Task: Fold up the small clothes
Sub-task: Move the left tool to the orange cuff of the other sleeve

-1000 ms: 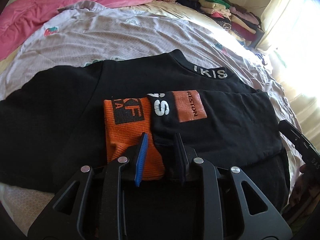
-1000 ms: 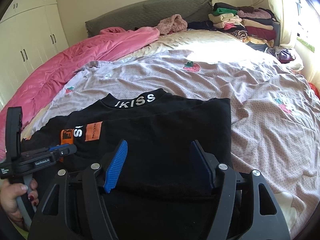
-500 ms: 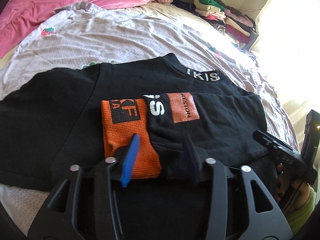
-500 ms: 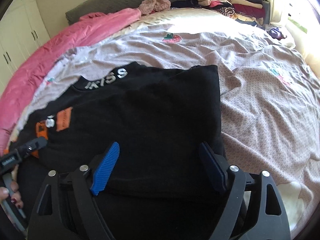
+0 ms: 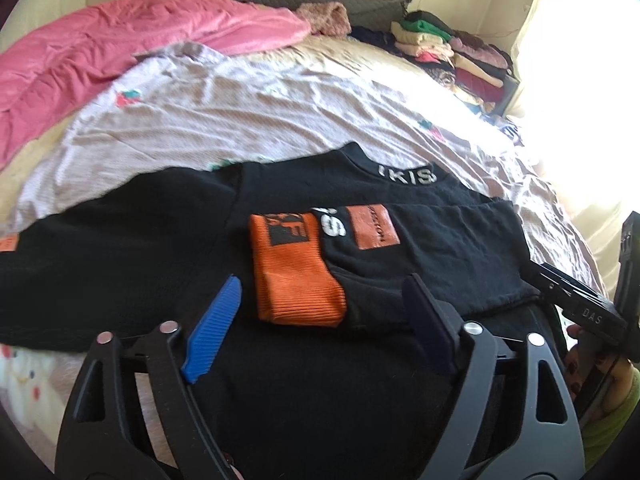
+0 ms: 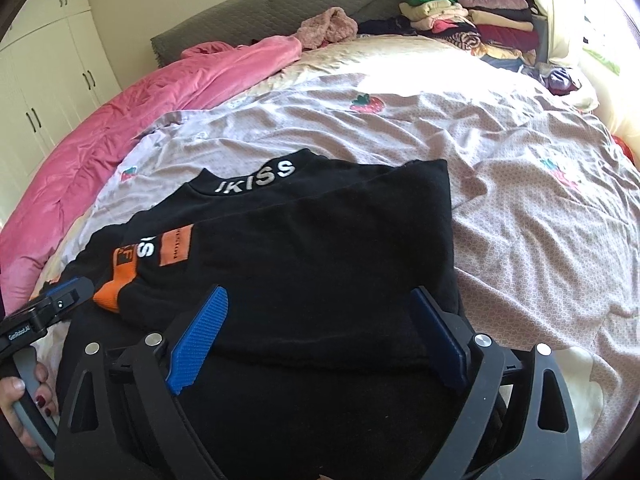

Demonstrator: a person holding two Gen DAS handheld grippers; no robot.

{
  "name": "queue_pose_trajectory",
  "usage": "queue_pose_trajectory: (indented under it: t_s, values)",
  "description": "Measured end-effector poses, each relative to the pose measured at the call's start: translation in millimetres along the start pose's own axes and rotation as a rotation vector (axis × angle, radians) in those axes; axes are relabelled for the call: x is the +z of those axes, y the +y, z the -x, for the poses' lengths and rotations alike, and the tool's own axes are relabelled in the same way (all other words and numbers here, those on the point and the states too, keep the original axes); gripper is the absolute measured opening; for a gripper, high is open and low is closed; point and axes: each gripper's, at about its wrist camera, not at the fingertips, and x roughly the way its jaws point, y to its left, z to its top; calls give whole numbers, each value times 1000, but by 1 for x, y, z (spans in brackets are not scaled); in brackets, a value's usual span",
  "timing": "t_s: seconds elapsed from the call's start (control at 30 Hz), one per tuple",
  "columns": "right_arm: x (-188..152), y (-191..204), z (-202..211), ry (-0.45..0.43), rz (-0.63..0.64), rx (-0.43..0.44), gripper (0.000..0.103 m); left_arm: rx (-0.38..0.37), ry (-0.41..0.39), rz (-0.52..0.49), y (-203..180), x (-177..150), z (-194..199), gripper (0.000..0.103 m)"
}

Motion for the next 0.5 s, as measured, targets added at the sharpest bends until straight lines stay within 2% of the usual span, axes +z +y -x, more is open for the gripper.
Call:
queue_pose_trajectory:
  t_s: [0.07, 0.17, 0.5]
  values:
    - [0, 6, 5, -14, 14, 5, 95, 18, -15, 9, 4, 0, 8, 87]
    - [0, 16, 13, -34, 36, 20, 96, 40, -39, 21, 11, -1, 20, 92]
    - [0, 55, 35, -80, 115, 77, 98, 104, -94, 68, 37, -6, 53, 94]
